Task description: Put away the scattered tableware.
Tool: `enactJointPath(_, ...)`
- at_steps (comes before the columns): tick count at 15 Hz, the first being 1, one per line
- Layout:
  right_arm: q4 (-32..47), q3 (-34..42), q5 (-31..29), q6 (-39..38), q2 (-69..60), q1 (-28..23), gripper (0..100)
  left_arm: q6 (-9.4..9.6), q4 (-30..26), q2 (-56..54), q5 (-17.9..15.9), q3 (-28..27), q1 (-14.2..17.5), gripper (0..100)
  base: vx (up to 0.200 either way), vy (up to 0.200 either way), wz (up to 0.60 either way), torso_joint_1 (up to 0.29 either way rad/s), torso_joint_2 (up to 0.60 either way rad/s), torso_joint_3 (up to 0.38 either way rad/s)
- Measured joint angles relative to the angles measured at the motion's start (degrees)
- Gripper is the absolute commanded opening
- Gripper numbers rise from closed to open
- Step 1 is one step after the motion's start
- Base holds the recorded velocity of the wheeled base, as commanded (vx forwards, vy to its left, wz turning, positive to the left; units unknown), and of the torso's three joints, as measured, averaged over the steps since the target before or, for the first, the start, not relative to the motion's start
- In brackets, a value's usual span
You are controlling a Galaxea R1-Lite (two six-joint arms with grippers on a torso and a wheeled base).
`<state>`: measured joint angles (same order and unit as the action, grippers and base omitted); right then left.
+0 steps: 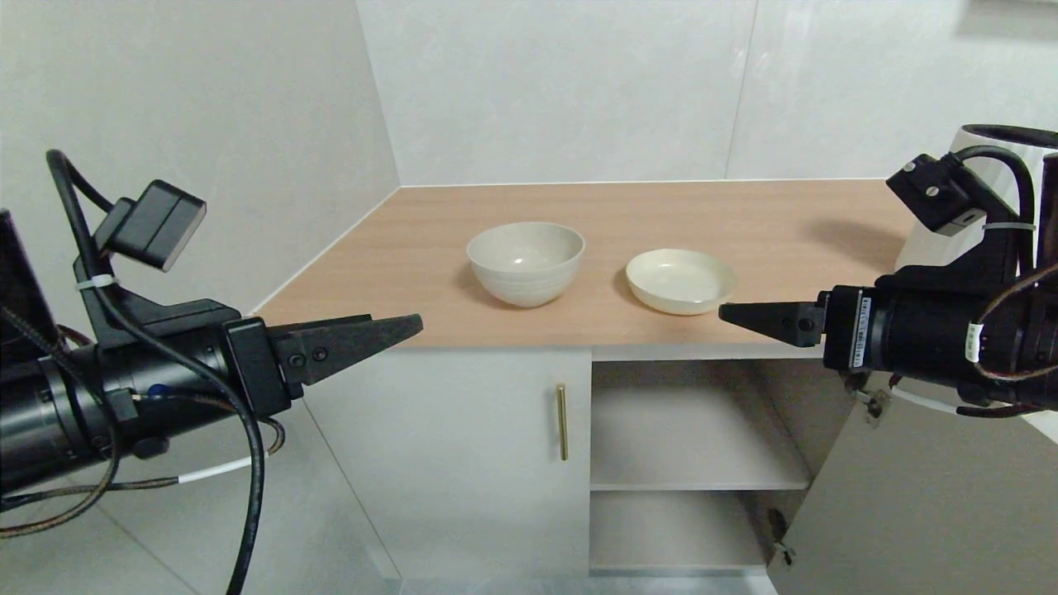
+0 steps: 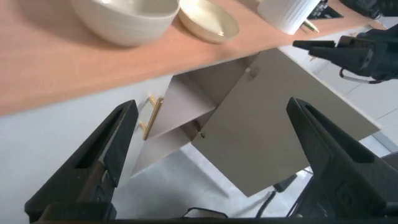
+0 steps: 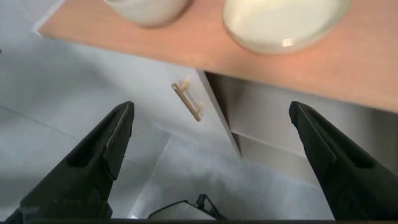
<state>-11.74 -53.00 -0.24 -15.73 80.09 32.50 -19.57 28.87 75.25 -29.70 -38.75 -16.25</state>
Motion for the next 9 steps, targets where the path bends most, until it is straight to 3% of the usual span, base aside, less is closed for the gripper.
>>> enactJointPath(4, -0.2, 0.0, 0.0, 0.0, 0.3, 0.0, 100, 0.0, 0.2, 0.6, -0.1, -0.1, 0.0, 100, 0.0, 0.0, 0.0, 0.206, -0.45, -0.248)
enactJointPath(7, -2.9, -0.8, -0.1, 0.1, 1.7, -0.4, 100, 0.0, 0.1, 2.6, -0.1, -2.5, -0.3, 100, 0.0, 0.0, 0.0, 0.049, -0.1, -0.054)
enactJointPath(9, -2.5, -3.5, -0.6, 0.0, 4.1, -1.8, 100, -0.11, -0.4, 5.4, 0.1, -7.3, -0.4, 100, 0.0, 0.0, 0.0, 0.0, 0.0, 0.0)
